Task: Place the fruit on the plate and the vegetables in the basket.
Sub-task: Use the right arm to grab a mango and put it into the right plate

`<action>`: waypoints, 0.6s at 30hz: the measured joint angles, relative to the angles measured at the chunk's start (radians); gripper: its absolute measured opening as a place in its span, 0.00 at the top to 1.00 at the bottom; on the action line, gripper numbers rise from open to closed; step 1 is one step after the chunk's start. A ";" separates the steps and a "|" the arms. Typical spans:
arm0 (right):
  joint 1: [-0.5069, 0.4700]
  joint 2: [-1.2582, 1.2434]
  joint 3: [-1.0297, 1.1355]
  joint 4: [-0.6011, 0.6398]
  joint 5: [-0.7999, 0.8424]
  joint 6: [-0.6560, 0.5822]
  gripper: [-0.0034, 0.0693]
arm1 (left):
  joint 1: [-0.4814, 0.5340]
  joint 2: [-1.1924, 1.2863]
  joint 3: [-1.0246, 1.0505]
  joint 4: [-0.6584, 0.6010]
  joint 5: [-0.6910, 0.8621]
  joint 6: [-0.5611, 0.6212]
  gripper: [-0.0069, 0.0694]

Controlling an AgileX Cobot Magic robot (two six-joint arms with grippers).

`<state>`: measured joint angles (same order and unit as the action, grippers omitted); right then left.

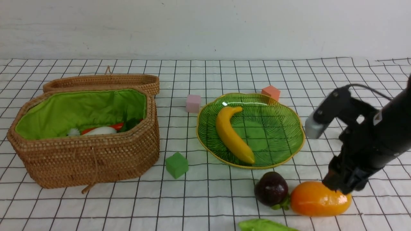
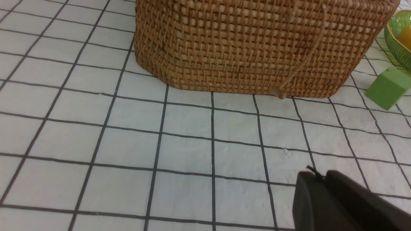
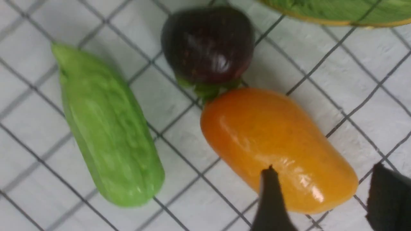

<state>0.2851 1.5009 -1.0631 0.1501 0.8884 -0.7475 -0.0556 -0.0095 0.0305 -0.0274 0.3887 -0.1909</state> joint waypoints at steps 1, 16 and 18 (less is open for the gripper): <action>0.006 0.020 0.000 -0.021 -0.004 -0.056 0.15 | 0.000 0.000 0.000 0.000 0.000 0.000 0.86; 0.017 0.318 -0.005 -0.034 -0.096 -0.315 0.07 | 0.000 0.000 0.000 0.000 0.000 0.000 0.83; 0.018 0.329 -0.013 -0.038 -0.076 -0.317 0.16 | 0.000 0.000 0.000 0.000 0.000 0.000 0.83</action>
<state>0.3034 1.8299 -1.0764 0.1122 0.8127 -1.0649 -0.0556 -0.0095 0.0305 -0.0274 0.3887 -0.1909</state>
